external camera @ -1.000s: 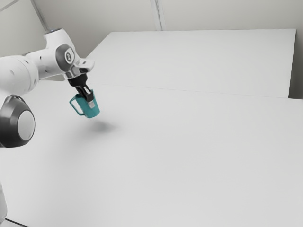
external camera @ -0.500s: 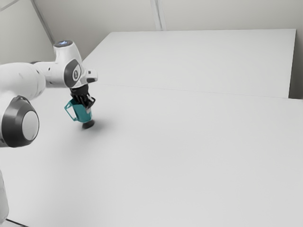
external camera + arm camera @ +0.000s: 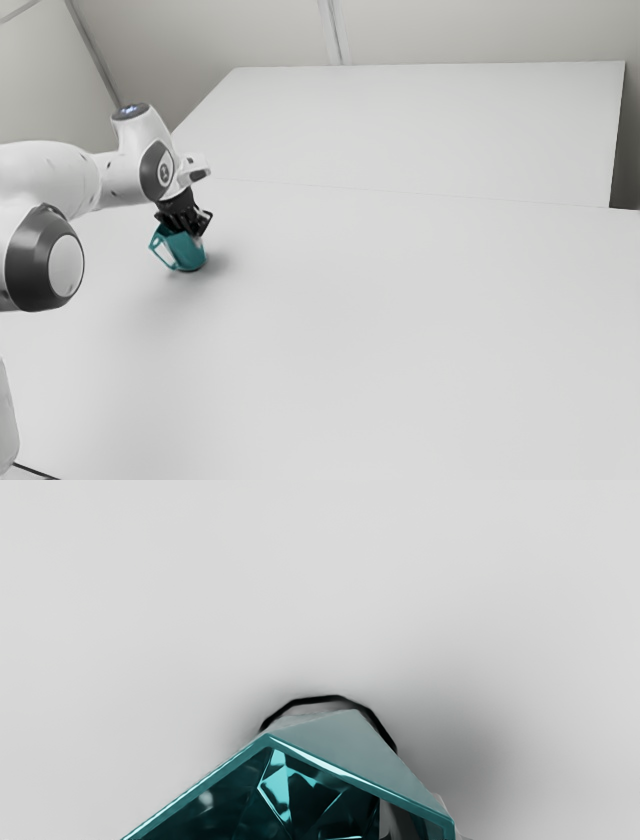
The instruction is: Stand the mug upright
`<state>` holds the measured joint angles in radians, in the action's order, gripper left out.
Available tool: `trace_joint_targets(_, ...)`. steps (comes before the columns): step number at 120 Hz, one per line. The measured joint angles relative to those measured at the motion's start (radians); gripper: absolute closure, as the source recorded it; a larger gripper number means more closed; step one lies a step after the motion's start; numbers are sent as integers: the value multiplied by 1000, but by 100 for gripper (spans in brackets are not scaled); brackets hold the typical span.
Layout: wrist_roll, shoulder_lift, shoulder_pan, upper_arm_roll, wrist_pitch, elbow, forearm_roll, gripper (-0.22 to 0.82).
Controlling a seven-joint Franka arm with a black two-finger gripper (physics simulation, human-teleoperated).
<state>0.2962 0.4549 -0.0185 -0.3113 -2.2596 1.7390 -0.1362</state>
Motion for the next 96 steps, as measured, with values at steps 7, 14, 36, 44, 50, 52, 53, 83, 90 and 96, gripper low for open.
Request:
trace_joint_targets(7,-12,1,0,0,-4,1,1,74)
trace_joint_targets(14,-22,2,0,0,-5,1,2,61)
trace_joint_targets(36,-48,-2,0,0,-4,-4,3,27)
trace_joint_targets(44,-55,-15,-1,-1,-1,-13,11,20)
trace_joint_targets(50,-60,-28,-3,-2,16,-39,20,15)
trace_joint_targets(52,-61,-32,-4,-2,24,-48,23,14)
trace_joint_targets(53,-62,-36,-4,-3,28,-52,26,14)
trace_joint_targets(83,-84,-218,-32,4,251,-150,80,4)
trace_joint_targets(90,-87,-287,-29,36,349,-159,85,3)
trace_joint_targets(96,-88,-312,-25,69,439,-206,92,3)
